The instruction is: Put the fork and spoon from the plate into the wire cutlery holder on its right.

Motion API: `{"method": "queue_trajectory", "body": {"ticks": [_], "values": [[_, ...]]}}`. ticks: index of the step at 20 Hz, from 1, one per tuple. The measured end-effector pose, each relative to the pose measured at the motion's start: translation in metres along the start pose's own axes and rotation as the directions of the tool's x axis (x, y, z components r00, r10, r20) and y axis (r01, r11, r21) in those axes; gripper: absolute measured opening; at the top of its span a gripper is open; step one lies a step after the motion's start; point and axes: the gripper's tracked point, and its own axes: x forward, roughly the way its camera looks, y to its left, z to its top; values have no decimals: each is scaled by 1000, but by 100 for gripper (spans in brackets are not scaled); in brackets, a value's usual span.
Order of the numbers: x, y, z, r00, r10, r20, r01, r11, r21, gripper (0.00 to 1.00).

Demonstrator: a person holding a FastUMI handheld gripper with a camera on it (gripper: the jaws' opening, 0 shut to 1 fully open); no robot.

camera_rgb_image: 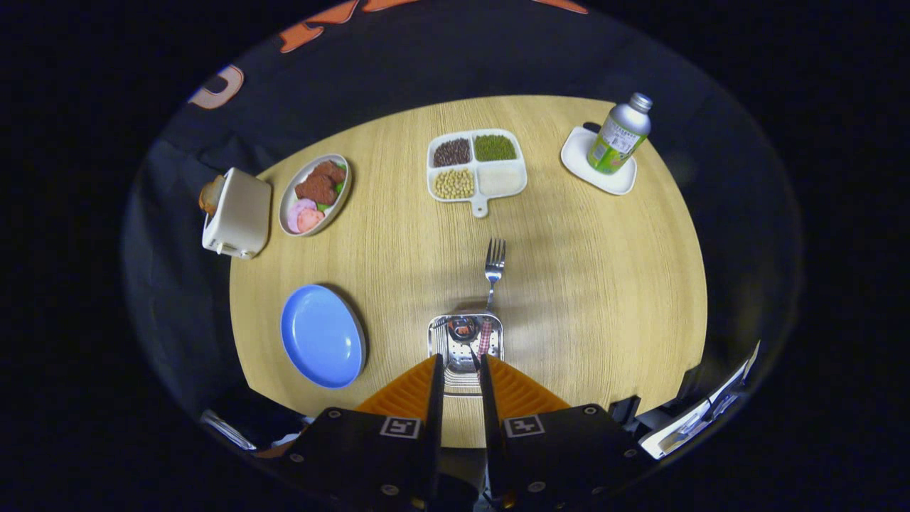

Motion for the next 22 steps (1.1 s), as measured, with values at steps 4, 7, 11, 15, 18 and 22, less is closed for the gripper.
{"method": "queue_trajectory", "body": {"ticks": [4, 7, 11, 15, 18, 22], "values": [[-36, 7, 33, 967, 6, 254, 0, 1000, -26, 34], [-71, 8, 57, 895, 8, 446, 10, 999, -38, 41], [-117, 8, 80, 758, -1, 652, 23, 999, -26, 59], [-162, 7, 92, 631, -24, 775, 65, 998, -22, 75], [-196, 12, 98, 519, -23, 855, 103, 994, -35, 84], [-226, 26, 100, 400, -1, 917, 122, 991, -51, 89]]}}
